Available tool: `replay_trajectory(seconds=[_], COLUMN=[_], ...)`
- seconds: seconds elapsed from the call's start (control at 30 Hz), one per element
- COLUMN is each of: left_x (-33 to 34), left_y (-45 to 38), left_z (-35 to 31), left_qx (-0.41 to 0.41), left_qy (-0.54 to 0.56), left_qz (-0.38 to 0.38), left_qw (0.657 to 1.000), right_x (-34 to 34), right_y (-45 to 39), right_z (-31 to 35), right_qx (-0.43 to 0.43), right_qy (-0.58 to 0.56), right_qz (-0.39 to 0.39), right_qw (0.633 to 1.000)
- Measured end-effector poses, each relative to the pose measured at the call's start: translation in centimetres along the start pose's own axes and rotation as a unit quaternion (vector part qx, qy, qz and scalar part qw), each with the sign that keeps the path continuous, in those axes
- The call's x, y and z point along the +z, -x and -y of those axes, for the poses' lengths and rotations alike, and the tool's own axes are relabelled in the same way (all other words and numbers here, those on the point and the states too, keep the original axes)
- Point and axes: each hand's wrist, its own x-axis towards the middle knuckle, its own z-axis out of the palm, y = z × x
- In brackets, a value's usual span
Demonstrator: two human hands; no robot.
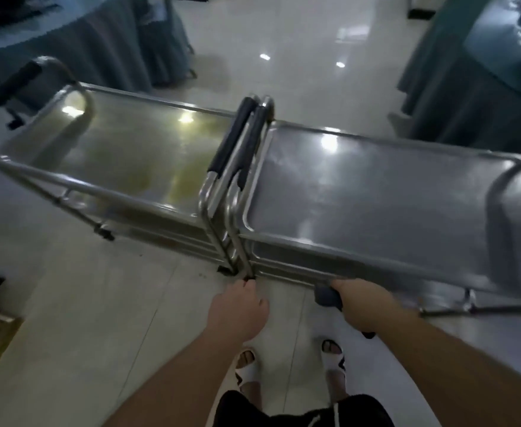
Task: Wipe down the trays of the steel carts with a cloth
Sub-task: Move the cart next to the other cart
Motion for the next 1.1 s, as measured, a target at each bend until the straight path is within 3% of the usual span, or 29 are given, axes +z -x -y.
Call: replay_trajectory(seconds=[0.4, 0.67, 0.9, 1.1], left_x=[6.3, 13.3, 25.0, 34.2], left_y=[-3.5, -6.9, -13.7, -22.7], left_z=[-1.9, -5.9, -8.2, -6.2], left_qx=[0.102, 0.079, 0.081, 0.089], left_qy=[-0.069, -0.091, -0.094, -0.125], left_qz=[0.089, 0.105, 0.113, 0.118], left_qw=[0.988, 0.987, 0.986, 0.981], right_x=[8.9, 13.2, 20.7, 28.2], right_y=[0.5, -5.0, -13.8, -24.5], right_z=[-1.1, -7.7, -13.5, -15.9], right_qx=[0.055, 0.068, 0.020, -0.002], right_qy=[-0.126, -0.164, -0.170, -0.192], right_qz=[0.009, 0.061, -0.011, -0.059], right_qw=[0.990, 0.982, 0.985, 0.980])
